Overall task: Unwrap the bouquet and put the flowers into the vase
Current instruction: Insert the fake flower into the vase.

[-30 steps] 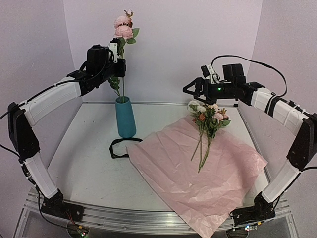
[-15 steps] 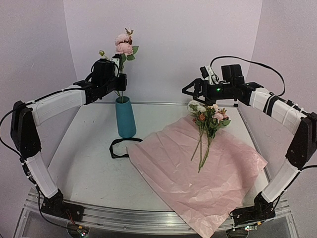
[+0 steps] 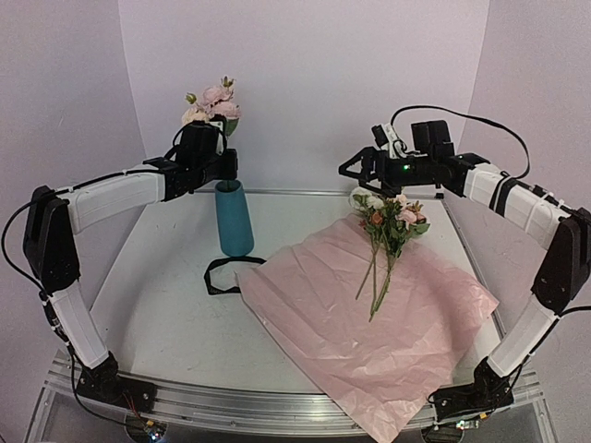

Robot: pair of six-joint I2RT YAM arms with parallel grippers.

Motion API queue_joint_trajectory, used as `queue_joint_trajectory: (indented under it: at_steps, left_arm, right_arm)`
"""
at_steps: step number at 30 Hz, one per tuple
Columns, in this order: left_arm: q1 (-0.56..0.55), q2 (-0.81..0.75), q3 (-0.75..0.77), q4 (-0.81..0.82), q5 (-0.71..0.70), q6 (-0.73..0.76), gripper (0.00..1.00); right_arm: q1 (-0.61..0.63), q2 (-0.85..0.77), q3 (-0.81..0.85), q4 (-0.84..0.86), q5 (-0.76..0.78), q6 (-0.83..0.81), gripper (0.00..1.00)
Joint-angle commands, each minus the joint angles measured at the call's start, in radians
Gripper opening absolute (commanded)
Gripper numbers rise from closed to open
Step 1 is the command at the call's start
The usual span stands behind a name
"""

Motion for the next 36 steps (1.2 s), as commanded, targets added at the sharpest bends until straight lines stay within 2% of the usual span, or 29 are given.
queue_joint_trajectory:
  at_steps: [1,9,20,27,32,36]
  left_arm:
    - [0.005,-0.037,0.01,-0.011,0.015,-0.034,0.46]
    - [0.005,-0.09,-0.025,-0.061,0.046,-0.077,0.57]
    - [0.005,-0.257,-0.115,-0.189,0.111,-0.181,0.66]
    - [0.005,-0.337,-0.159,-0.203,0.225,-0.292,0.69]
    - [0.005,-0.344,-0.195,-0.203,0.335,-0.378,0.72]
    - [-0.002,-0.339,-0.22,-0.202,0.424,-0.437,0.74]
  right_arm:
    - [0.004,0.011,0.023,0.01,-0.005,0.014,0.98]
    - [0.001,0.037,0.023,0.006,0.003,0.036,0.98]
    - [-0.026,0.07,-0.021,-0.088,0.153,0.092,0.94]
    - [-0.049,0.096,-0.014,-0.167,0.254,0.079,0.86]
    - [-0.066,0.145,0.027,-0.296,0.397,0.048,0.71]
    - [-0.074,0.173,0.016,-0.333,0.457,0.011,0.68]
